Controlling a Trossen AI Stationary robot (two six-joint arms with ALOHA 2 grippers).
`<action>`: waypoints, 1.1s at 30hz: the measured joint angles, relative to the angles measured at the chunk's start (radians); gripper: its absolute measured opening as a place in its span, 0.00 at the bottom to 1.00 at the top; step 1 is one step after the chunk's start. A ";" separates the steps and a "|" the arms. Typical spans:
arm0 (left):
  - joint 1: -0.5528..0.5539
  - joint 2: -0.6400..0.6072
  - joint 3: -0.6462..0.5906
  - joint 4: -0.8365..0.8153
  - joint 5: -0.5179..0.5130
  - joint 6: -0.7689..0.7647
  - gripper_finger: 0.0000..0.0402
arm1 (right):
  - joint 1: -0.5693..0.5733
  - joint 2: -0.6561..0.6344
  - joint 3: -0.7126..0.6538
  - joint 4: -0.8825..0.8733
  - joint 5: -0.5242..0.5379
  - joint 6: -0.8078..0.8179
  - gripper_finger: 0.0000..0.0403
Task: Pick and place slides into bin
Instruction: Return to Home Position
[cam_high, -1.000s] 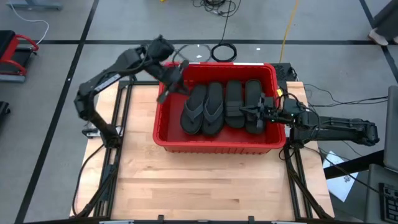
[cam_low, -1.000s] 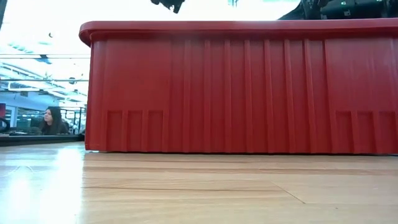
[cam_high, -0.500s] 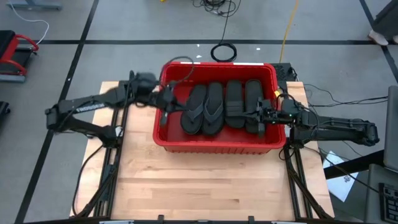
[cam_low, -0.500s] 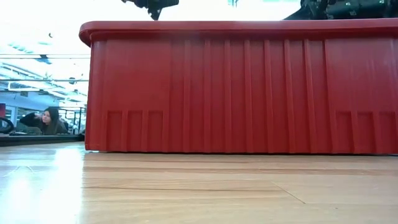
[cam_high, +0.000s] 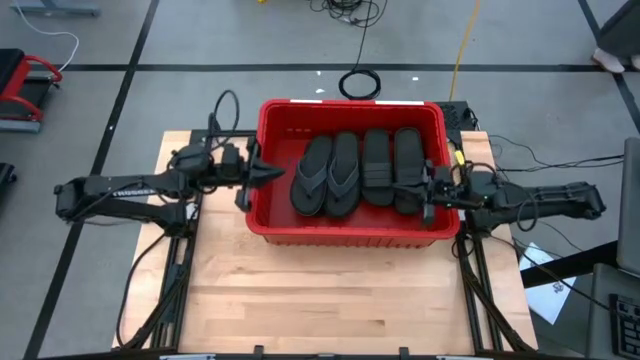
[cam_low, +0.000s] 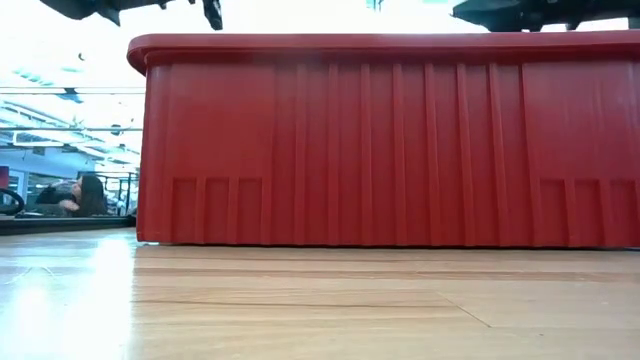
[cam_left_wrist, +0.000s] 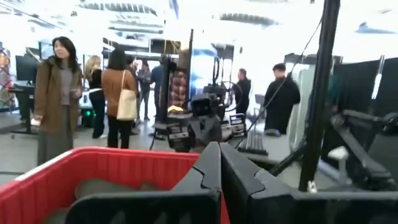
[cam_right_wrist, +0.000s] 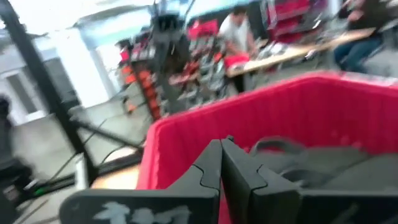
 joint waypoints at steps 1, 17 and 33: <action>0.000 -0.014 -0.030 0.033 0.000 -0.016 0.00 | 0.015 -0.009 0.000 0.008 0.039 -0.015 0.00; 0.010 -0.243 -0.181 0.098 -0.037 0.053 0.00 | 0.067 -0.305 0.000 -0.285 0.118 -0.010 0.00; -0.059 -0.346 -0.166 -0.122 -0.314 0.177 0.00 | 0.068 -0.550 0.002 -0.504 -0.005 0.011 0.00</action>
